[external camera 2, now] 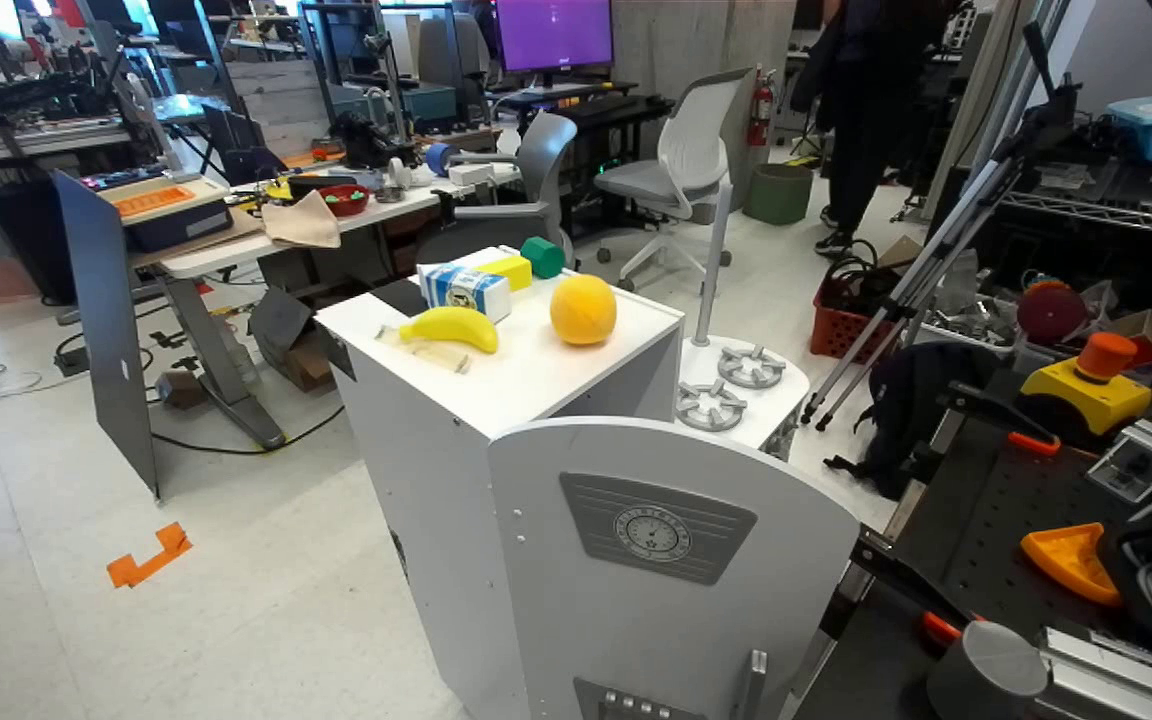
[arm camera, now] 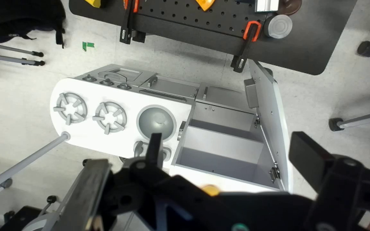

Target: Close the drawer

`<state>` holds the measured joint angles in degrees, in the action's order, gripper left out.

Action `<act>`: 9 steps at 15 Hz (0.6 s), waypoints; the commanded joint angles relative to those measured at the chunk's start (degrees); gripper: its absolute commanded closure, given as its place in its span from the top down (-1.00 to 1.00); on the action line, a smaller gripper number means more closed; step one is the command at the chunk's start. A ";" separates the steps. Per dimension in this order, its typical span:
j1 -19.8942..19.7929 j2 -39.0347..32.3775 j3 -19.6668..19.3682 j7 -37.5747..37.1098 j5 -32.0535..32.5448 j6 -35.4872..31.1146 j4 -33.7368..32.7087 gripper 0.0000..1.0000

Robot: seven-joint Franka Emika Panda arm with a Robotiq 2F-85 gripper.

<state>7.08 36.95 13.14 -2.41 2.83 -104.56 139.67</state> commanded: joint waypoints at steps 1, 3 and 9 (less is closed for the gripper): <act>1.04 -0.20 -0.82 -0.53 0.54 0.18 -0.15 1.00; 1.05 -0.20 -0.81 -0.53 0.54 0.18 -0.15 1.00; 1.11 -1.35 -0.25 -0.73 0.80 0.65 -0.62 1.00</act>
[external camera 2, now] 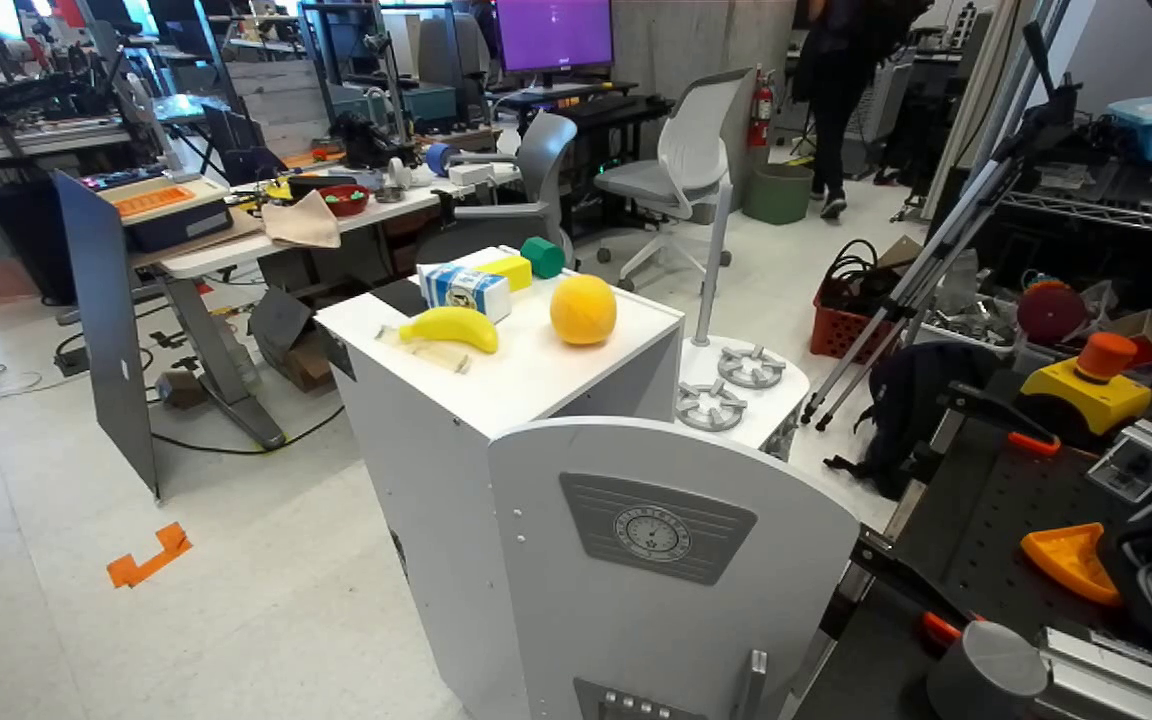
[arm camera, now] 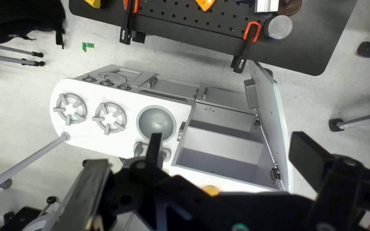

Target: Close the drawer

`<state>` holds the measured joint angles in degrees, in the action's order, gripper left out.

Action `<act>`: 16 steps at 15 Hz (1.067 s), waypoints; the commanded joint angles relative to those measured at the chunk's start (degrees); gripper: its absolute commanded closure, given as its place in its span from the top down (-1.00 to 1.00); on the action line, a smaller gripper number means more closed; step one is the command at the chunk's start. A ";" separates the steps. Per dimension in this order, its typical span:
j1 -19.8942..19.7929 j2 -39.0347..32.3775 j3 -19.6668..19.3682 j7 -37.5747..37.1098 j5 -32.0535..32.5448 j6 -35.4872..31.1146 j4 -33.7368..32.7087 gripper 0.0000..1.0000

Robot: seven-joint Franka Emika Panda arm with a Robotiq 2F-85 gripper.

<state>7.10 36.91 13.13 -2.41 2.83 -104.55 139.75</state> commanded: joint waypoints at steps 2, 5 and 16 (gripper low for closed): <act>1.48 -3.07 0.48 -0.75 1.01 1.09 -1.26 1.00; 3.13 -6.64 1.40 -0.69 0.24 0.32 -1.69 1.00; 4.33 -30.05 3.89 -9.81 3.14 -6.72 -7.50 1.00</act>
<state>11.73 14.69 16.30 -8.10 3.80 -110.26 136.44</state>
